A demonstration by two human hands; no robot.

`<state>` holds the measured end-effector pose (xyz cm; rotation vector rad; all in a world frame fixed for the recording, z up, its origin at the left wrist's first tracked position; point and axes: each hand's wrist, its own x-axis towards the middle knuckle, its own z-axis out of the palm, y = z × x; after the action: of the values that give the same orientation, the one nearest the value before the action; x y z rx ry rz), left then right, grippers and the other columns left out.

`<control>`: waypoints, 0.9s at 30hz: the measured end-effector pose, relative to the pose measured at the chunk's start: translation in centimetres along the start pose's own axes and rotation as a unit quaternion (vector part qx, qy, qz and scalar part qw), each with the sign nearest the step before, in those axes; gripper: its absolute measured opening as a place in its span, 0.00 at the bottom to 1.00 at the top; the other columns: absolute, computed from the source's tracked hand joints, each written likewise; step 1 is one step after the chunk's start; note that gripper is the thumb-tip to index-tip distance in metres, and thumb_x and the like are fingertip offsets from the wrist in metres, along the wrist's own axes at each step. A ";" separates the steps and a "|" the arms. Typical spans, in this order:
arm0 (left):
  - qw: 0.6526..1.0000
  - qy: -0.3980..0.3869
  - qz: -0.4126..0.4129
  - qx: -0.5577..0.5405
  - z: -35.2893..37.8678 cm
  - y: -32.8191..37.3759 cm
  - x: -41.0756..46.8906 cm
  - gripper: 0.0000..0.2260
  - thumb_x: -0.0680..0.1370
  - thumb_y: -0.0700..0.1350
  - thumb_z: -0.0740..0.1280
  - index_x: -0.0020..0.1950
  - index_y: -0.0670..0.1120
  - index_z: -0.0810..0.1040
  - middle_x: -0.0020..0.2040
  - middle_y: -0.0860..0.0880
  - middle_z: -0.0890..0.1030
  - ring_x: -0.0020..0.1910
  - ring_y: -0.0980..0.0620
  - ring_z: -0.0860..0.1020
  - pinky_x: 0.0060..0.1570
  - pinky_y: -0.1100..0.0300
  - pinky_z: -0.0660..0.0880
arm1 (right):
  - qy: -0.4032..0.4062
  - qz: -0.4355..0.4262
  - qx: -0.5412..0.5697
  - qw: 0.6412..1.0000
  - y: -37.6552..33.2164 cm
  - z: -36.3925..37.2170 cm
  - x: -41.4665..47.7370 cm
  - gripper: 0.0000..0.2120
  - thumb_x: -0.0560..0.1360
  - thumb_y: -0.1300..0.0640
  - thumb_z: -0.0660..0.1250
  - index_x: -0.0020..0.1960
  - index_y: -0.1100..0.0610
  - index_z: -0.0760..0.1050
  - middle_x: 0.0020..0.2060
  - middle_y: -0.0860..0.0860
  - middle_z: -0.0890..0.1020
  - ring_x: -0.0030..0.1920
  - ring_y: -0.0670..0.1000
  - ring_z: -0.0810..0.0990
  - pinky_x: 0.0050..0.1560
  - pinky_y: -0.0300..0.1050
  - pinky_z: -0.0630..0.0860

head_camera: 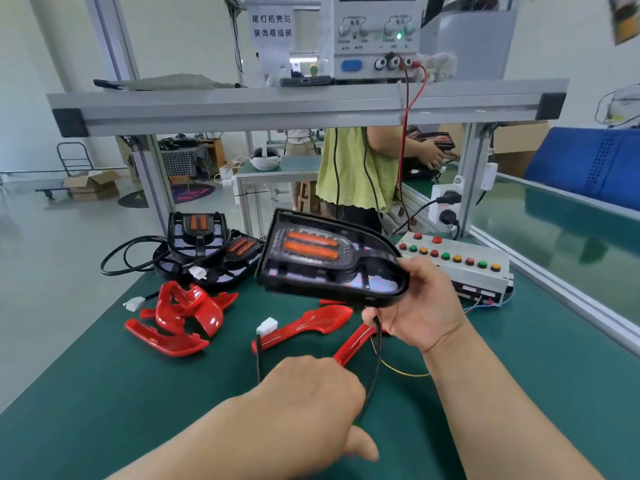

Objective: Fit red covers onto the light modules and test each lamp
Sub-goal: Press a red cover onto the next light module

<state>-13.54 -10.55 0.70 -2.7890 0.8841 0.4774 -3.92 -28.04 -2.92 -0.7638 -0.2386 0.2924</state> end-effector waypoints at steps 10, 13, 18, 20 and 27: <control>0.923 -0.053 -0.060 -0.376 1.8 -6.9 2.0 0.23 0.82 0.61 0.56 0.43 0.44 0.78 0.35 0.45 0.83 0.26 0.55 0.76 0.31 0.65 0.73 | 0.078 0.044 -0.123 0.988 0.0 -1.9 0.4 0.19 0.69 0.50 0.62 0.51 0.55 0.87 0.52 0.56 0.86 0.49 0.56 0.85 0.51 0.53 0.79; 0.933 -0.029 -0.103 -0.344 2.3 -8.3 2.6 0.17 0.82 0.55 0.60 0.42 0.45 0.77 0.32 0.48 0.82 0.27 0.53 0.76 0.30 0.65 0.73 | 0.103 0.007 -0.078 0.992 -0.2 -3.0 0.1 0.19 0.72 0.48 0.63 0.53 0.56 0.86 0.55 0.58 0.85 0.51 0.58 0.85 0.52 0.55 0.81; 0.976 -0.011 -0.161 -0.143 1.3 -9.0 2.6 0.15 0.80 0.53 0.60 0.42 0.45 0.79 0.31 0.50 0.81 0.26 0.57 0.75 0.29 0.65 0.72 | 0.131 -0.001 -0.061 0.990 -0.1 -3.5 0.1 0.19 0.75 0.47 0.63 0.54 0.58 0.86 0.57 0.59 0.84 0.53 0.59 0.85 0.49 0.55 0.83; 0.986 0.006 -0.155 -0.060 0.9 -9.2 2.4 0.17 0.79 0.56 0.61 0.44 0.45 0.81 0.30 0.52 0.79 0.30 0.59 0.74 0.31 0.61 0.69 | 0.135 -0.007 -0.053 0.989 -0.2 -3.6 0.1 0.19 0.73 0.47 0.65 0.52 0.57 0.86 0.56 0.59 0.85 0.52 0.58 0.86 0.46 0.53 0.83; 0.983 0.051 -0.161 -0.073 0.9 -9.9 2.3 0.13 0.73 0.59 0.72 0.41 0.51 0.78 0.32 0.55 0.81 0.30 0.65 0.75 0.31 0.62 0.67 | 0.142 -0.028 -0.033 0.989 -0.5 -4.2 0.2 0.19 0.72 0.47 0.65 0.51 0.57 0.87 0.55 0.59 0.85 0.51 0.58 0.86 0.46 0.55 0.84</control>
<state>-6.23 -3.57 -0.24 -3.0343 0.4136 0.3626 -2.35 -31.02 -5.48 -0.8528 -0.0012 0.1207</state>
